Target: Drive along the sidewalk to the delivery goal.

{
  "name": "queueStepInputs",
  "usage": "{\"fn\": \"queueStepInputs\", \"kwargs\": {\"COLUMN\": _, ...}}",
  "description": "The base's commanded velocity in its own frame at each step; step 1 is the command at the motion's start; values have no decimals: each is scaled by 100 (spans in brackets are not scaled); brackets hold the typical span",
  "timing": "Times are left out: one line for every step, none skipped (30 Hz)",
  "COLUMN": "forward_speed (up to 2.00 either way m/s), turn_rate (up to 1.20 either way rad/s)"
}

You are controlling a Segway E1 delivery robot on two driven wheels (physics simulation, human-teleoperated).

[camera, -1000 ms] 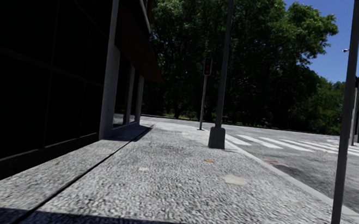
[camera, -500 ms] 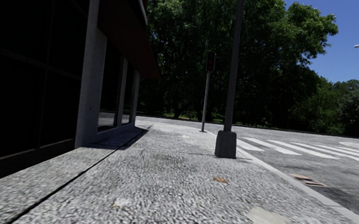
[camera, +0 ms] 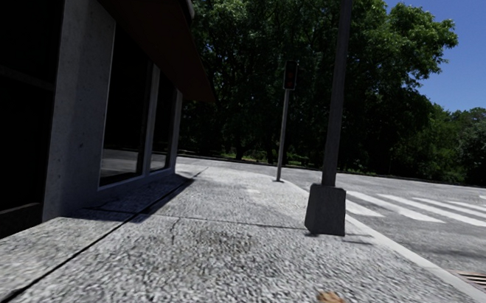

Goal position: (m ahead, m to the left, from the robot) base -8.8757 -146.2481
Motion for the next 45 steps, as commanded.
{"fn": "queueStepInputs", "kwargs": {"forward_speed": 200, "turn_rate": 0}}
{"fn": "queueStepInputs", "kwargs": {"forward_speed": 200, "turn_rate": 0}}
{"fn": "queueStepInputs", "kwargs": {"forward_speed": 200, "turn_rate": 0}}
{"fn": "queueStepInputs", "kwargs": {"forward_speed": 200, "turn_rate": 0}}
{"fn": "queueStepInputs", "kwargs": {"forward_speed": 200, "turn_rate": 0}}
{"fn": "queueStepInputs", "kwargs": {"forward_speed": 200, "turn_rate": 0}}
{"fn": "queueStepInputs", "kwargs": {"forward_speed": 200, "turn_rate": 0}}
{"fn": "queueStepInputs", "kwargs": {"forward_speed": 200, "turn_rate": 0}}
{"fn": "queueStepInputs", "kwargs": {"forward_speed": 200, "turn_rate": 0}}
{"fn": "queueStepInputs", "kwargs": {"forward_speed": 200, "turn_rate": 0}}
{"fn": "queueStepInputs", "kwargs": {"forward_speed": 200, "turn_rate": 0}}
{"fn": "queueStepInputs", "kwargs": {"forward_speed": 200, "turn_rate": 0}}
{"fn": "queueStepInputs", "kwargs": {"forward_speed": 200, "turn_rate": 0}}
{"fn": "queueStepInputs", "kwargs": {"forward_speed": 200, "turn_rate": 0}}
{"fn": "queueStepInputs", "kwargs": {"forward_speed": 200, "turn_rate": 0}}
{"fn": "queueStepInputs", "kwargs": {"forward_speed": 200, "turn_rate": 0}}
{"fn": "queueStepInputs", "kwargs": {"forward_speed": 200, "turn_rate": 0}}
{"fn": "queueStepInputs", "kwargs": {"forward_speed": 200, "turn_rate": 0}}
{"fn": "queueStepInputs", "kwargs": {"forward_speed": 200, "turn_rate": 0}}
{"fn": "queueStepInputs", "kwargs": {"forward_speed": 200, "turn_rate": 0}}
{"fn": "queueStepInputs", "kwargs": {"forward_speed": 200, "turn_rate": 0}}
{"fn": "queueStepInputs", "kwargs": {"forward_speed": 200, "turn_rate": 0}}
{"fn": "queueStepInputs", "kwargs": {"forward_speed": 200, "turn_rate": 0}}
{"fn": "queueStepInputs", "kwargs": {"forward_speed": 200, "turn_rate": 0}}
{"fn": "queueStepInputs", "kwargs": {"forward_speed": 200, "turn_rate": 0}}
{"fn": "queueStepInputs", "kwargs": {"forward_speed": 200, "turn_rate": 0}}
{"fn": "queueStepInputs", "kwargs": {"forward_speed": 200, "turn_rate": 0}}
{"fn": "queueStepInputs", "kwargs": {"forward_speed": 200, "turn_rate": 0}}
{"fn": "queueStepInputs", "kwargs": {"forward_speed": 200, "turn_rate": -3}}
{"fn": "queueStepInputs", "kwargs": {"forward_speed": 200, "turn_rate": -8}}
{"fn": "queueStepInputs", "kwargs": {"forward_speed": 200, "turn_rate": -8}}
{"fn": "queueStepInputs", "kwargs": {"forward_speed": 200, "turn_rate": -14}}
{"fn": "queueStepInputs", "kwargs": {"forward_speed": 200, "turn_rate": -17}}
{"fn": "queueStepInputs", "kwargs": {"forward_speed": 200, "turn_rate": -17}}
{"fn": "queueStepInputs", "kwargs": {"forward_speed": 200, "turn_rate": -32}}
{"fn": "queueStepInputs", "kwargs": {"forward_speed": 200, "turn_rate": -32}}
{"fn": "queueStepInputs", "kwargs": {"forward_speed": 200, "turn_rate": -37}}
{"fn": "queueStepInputs", "kwargs": {"forward_speed": 200, "turn_rate": -38}}
{"fn": "queueStepInputs", "kwargs": {"forward_speed": 200, "turn_rate": -38}}
{"fn": "queueStepInputs", "kwargs": {"forward_speed": 200, "turn_rate": -39}}
{"fn": "queueStepInputs", "kwargs": {"forward_speed": 200, "turn_rate": -39}}
{"fn": "queueStepInputs", "kwargs": {"forward_speed": 200, "turn_rate": -39}}
{"fn": "queueStepInputs", "kwargs": {"forward_speed": 200, "turn_rate": -39}}
{"fn": "queueStepInputs", "kwargs": {"forward_speed": 200, "turn_rate": -39}}
{"fn": "queueStepInputs", "kwargs": {"forward_speed": 200, "turn_rate": -42}}
